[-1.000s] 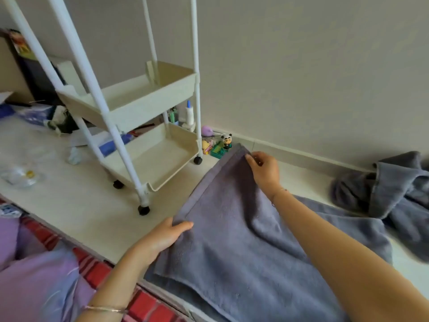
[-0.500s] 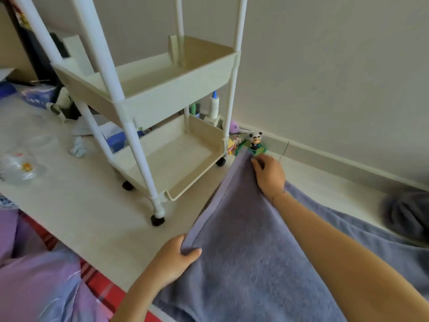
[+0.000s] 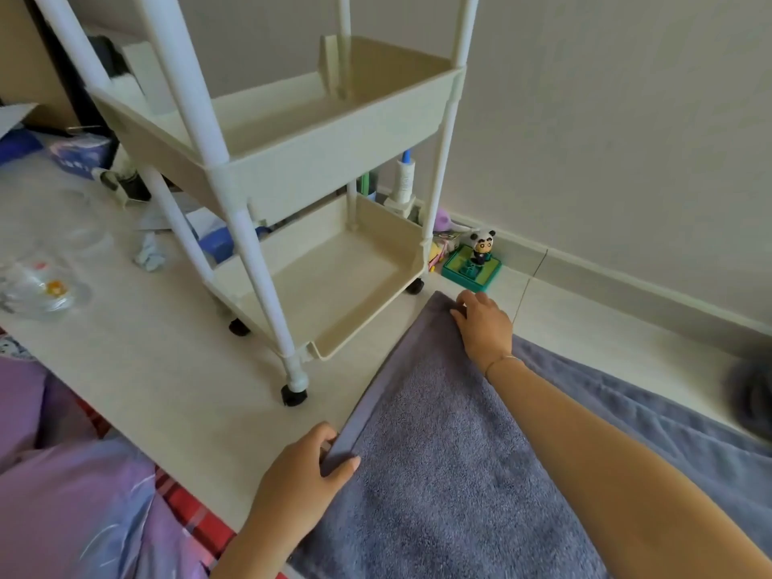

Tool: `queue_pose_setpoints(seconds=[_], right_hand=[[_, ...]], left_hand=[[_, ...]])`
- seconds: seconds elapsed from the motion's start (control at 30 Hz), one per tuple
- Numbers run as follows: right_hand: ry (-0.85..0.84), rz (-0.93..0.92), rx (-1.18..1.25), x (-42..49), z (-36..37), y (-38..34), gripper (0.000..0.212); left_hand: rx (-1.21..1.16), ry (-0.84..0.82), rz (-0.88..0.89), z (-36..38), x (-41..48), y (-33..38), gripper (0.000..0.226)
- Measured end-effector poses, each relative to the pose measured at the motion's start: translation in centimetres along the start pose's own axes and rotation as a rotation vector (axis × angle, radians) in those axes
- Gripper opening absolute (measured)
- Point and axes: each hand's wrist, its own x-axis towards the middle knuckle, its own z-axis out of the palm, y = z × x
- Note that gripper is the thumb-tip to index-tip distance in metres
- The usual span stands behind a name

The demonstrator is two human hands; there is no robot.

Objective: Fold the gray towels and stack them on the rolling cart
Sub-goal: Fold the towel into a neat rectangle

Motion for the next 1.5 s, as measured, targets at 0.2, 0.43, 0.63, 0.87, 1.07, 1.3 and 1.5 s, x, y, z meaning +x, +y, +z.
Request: queue_pose_setpoints(seconds=[0.2, 0.43, 0.63, 0.87, 1.07, 1.3, 1.5], right_hand=[[0.249, -0.117, 0.179, -7.1, -0.7, 0.2, 0.029], [0.175, -0.077, 0.240, -16.2, -0.6, 1.0, 0.038], [0.037, -0.010, 0.156, -23.5, -0.5, 2.6, 0.059], [0.023, 0.160, -0.017, -31.3, -3.0, 10.7, 0.057], [0.036, 0.429, -0.096, -37.8, -7.2, 19.2, 0.065], [0.284, 0.681, 0.230, -42.0, -10.9, 22.4, 0.044], [0.355, 0.753, 0.423, -43.9, -12.2, 21.9, 0.009]], left_hand=[[0.039, -0.073, -0.058, -1.5, -1.4, -0.1, 0.042], [0.341, 0.194, 0.203, 2.1, -2.4, 2.8, 0.054], [0.492, -0.003, 0.309, 10.6, -3.9, 6.4, 0.050], [0.590, -0.029, 0.271, 11.5, -3.7, 6.0, 0.056], [0.602, -0.016, 0.190, 12.7, -4.1, 7.3, 0.054], [0.571, -0.007, 0.189, 15.3, -5.6, 12.4, 0.063], [0.531, -0.262, 0.726, 21.7, -10.9, 19.1, 0.074]])
